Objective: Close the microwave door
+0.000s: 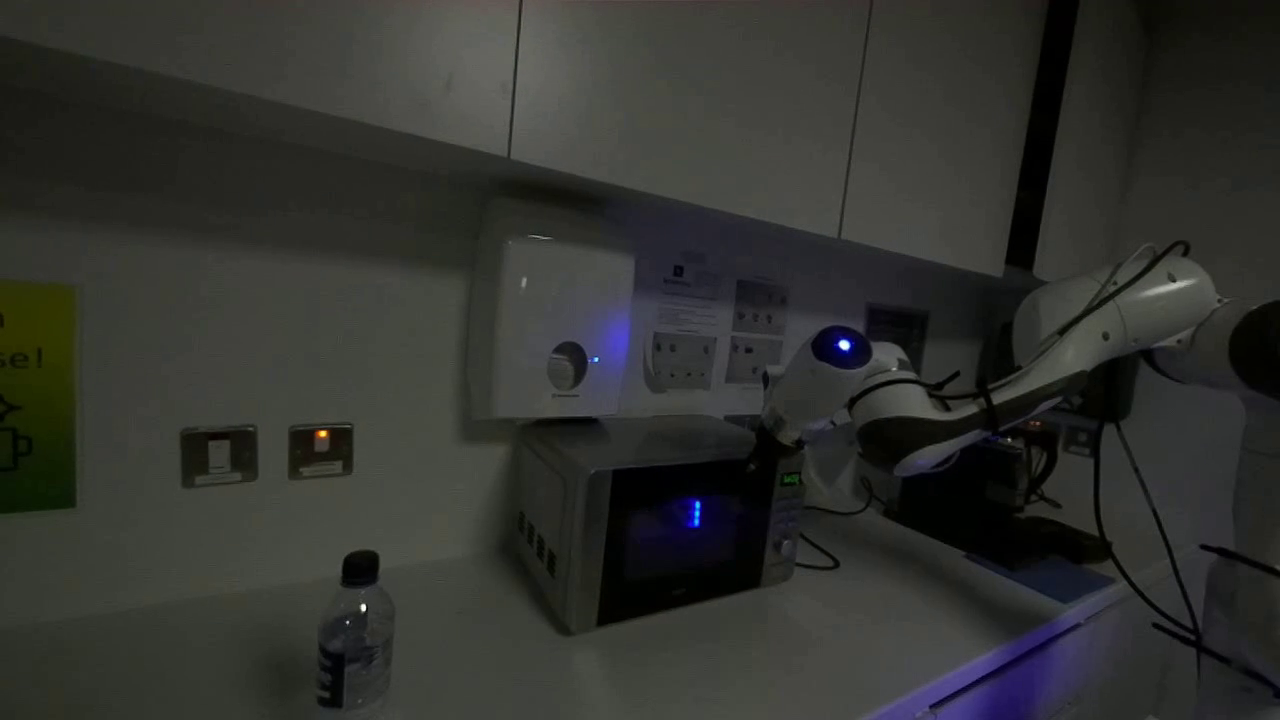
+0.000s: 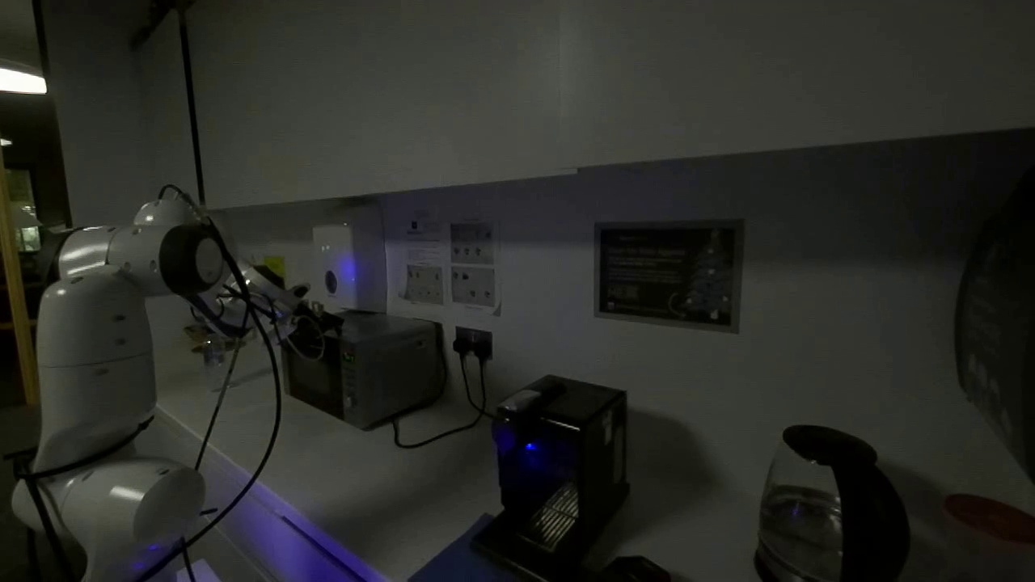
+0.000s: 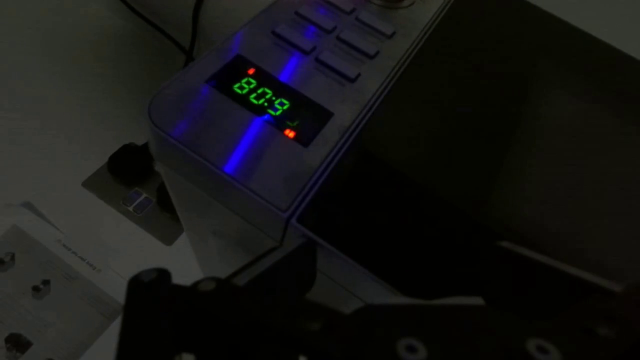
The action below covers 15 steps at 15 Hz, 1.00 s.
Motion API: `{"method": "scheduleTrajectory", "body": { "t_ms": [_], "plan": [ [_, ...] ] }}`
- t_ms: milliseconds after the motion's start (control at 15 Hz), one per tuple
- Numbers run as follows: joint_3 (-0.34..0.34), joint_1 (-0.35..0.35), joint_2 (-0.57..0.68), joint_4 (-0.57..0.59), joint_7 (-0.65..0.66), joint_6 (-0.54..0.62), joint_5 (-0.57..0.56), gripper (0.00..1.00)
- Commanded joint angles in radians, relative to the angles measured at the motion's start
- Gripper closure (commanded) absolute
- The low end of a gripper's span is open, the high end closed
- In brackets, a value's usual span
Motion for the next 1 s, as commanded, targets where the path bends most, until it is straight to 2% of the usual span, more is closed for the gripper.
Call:
{"method": "scheduleTrajectory", "body": {
  "t_ms": [0,267,400,600,933],
  "plan": [
    [-0.015,-0.023,0.005,-0.012,0.023,0.018,-0.064,0.0],
    [-0.013,-0.022,0.008,0.001,0.009,0.02,-0.056,0.0],
    [-0.008,-0.019,0.01,0.018,-0.023,0.015,-0.018,0.0],
    [0.002,-0.014,0.006,0.041,-0.098,0.04,0.084,0.0],
    [0.02,0.0,-0.009,0.09,-0.275,0.021,0.325,0.0]
  ]
}}
